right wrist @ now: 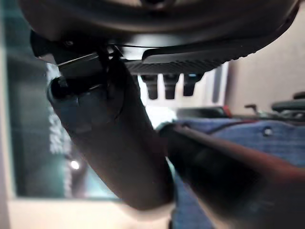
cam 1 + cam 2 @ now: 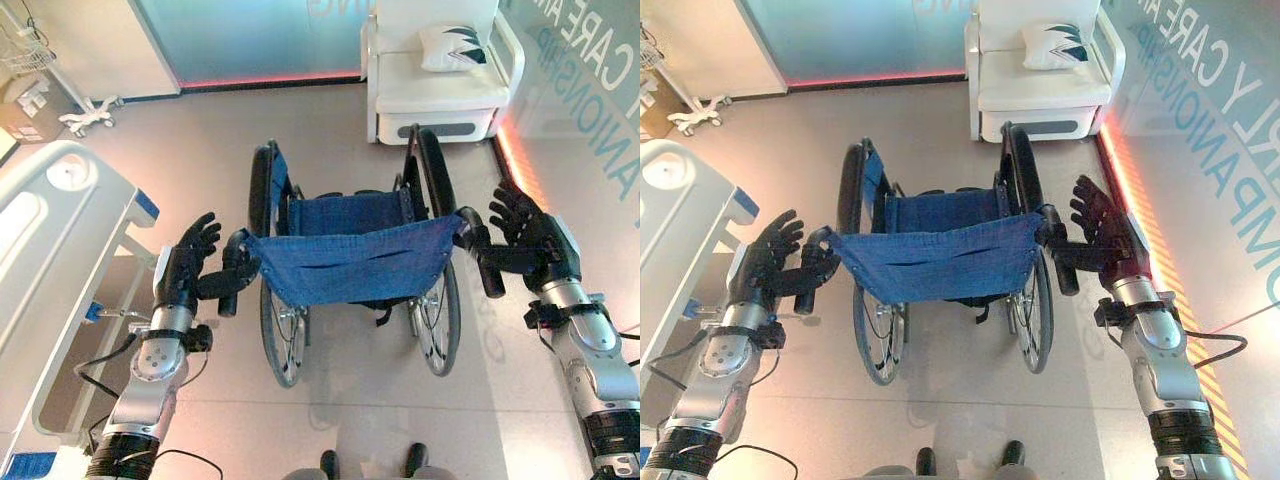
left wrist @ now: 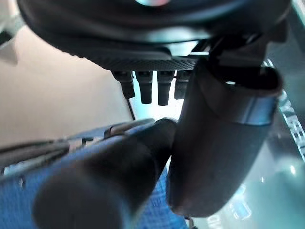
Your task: Push the wheelchair next to the bed
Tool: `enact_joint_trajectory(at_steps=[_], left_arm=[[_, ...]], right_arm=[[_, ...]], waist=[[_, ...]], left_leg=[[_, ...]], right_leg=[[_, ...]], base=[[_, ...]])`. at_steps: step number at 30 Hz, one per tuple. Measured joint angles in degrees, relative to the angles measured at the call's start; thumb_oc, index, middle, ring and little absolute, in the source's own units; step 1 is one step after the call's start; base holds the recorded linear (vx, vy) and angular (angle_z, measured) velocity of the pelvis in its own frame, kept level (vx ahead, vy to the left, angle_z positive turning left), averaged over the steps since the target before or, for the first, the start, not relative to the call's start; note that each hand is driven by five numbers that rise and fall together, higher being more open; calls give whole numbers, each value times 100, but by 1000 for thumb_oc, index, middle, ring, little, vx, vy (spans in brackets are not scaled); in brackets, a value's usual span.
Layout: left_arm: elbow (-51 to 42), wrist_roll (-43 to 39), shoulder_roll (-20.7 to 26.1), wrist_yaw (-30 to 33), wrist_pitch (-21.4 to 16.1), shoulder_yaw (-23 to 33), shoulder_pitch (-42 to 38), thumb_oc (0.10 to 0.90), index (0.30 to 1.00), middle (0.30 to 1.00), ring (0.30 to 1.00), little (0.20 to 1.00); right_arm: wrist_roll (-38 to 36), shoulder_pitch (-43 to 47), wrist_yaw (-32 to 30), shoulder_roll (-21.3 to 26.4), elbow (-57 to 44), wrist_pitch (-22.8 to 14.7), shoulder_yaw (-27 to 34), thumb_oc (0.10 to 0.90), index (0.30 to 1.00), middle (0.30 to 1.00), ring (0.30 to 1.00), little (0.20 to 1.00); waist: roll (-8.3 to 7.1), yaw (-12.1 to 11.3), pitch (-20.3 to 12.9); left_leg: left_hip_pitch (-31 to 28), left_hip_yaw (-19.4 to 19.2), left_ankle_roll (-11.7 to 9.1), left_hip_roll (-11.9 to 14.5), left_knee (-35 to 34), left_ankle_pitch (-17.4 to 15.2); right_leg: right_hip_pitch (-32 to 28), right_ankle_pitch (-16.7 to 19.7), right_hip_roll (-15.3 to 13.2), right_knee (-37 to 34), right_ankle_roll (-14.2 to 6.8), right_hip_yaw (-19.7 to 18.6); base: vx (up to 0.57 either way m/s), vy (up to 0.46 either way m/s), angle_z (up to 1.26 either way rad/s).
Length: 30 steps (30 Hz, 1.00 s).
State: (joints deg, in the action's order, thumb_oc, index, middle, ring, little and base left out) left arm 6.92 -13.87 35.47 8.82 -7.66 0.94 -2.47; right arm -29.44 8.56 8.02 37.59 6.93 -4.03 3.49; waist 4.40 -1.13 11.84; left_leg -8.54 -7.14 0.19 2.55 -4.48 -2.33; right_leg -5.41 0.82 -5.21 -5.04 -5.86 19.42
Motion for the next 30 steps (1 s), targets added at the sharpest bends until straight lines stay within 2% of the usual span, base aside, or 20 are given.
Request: enact_joint_trajectory(at_steps=[8, 10, 13, 17, 19, 24, 30], left_arm=[[-224, 247, 168, -12, 373, -46, -53, 800, 900, 900, 900, 900], [-222, 293, 262, -13, 464, -121, -142, 800, 900, 900, 900, 900], [-113, 293, 449, -29, 640, -322, -395, 800, 900, 900, 900, 900], [71, 295, 604, -39, 880, -533, -722, 800, 900, 900, 900, 900], [266, 321, 843, -219, 1111, -782, -1079, 800, 900, 900, 900, 900], [420, 808, 1162, -946, 1495, -1192, -1595, 800, 900, 900, 900, 900], [443, 970, 1382, -1269, 1847, -1344, -1941, 800, 900, 900, 900, 900]], right_arm=[[446, 69, 22, 62, -59, 200, -132, 800, 900, 900, 900, 900], [475, 148, 9, 243, -59, 301, -265, 800, 900, 900, 900, 900], [891, 392, -66, 440, -42, 563, -447, 800, 900, 900, 900, 900], [1130, 670, -328, 462, 57, 817, -719, 800, 900, 900, 900, 900], [1170, 893, -549, 466, 188, 1028, -929, 800, 900, 900, 900, 900], [1438, 1252, -809, 465, 180, 1459, -1172, 800, 900, 900, 900, 900], [1811, 1616, -820, 475, 176, 1847, -1367, 800, 900, 900, 900, 900]], waist=[[-68, -2, -4], [-71, -6, -4], [-86, -2, -8], [-165, -2, -53], [-212, -10, -79], [-213, 13, -80], [-203, 22, -75]], left_leg=[[38, -1, -18, 2, 1, 11], [40, -1, -20, 1, 2, 12], [35, -9, -24, 4, 13, 15], [36, -29, -30, 10, 35, 19], [36, -103, -30, 11, 55, 19], [37, -119, -29, -1, 59, 19], [42, -126, -29, 5, 53, 19]], right_leg=[[33, 1, 6, 0, 1, -1], [33, 2, 7, 0, 2, -1], [31, 3, 8, 17, 4, -9], [29, 6, 14, 22, 8, -21], [25, 11, 12, 27, 15, -24], [31, 25, 3, 25, 14, -48], [38, 24, 11, 18, 16, -54]], base=[[-25, -14, 0], [-31, -16, 1], [0, 0, 0], [0, 0, 0], [0, 0, 0], [-3, 4, -1], [0, 0, 0]])
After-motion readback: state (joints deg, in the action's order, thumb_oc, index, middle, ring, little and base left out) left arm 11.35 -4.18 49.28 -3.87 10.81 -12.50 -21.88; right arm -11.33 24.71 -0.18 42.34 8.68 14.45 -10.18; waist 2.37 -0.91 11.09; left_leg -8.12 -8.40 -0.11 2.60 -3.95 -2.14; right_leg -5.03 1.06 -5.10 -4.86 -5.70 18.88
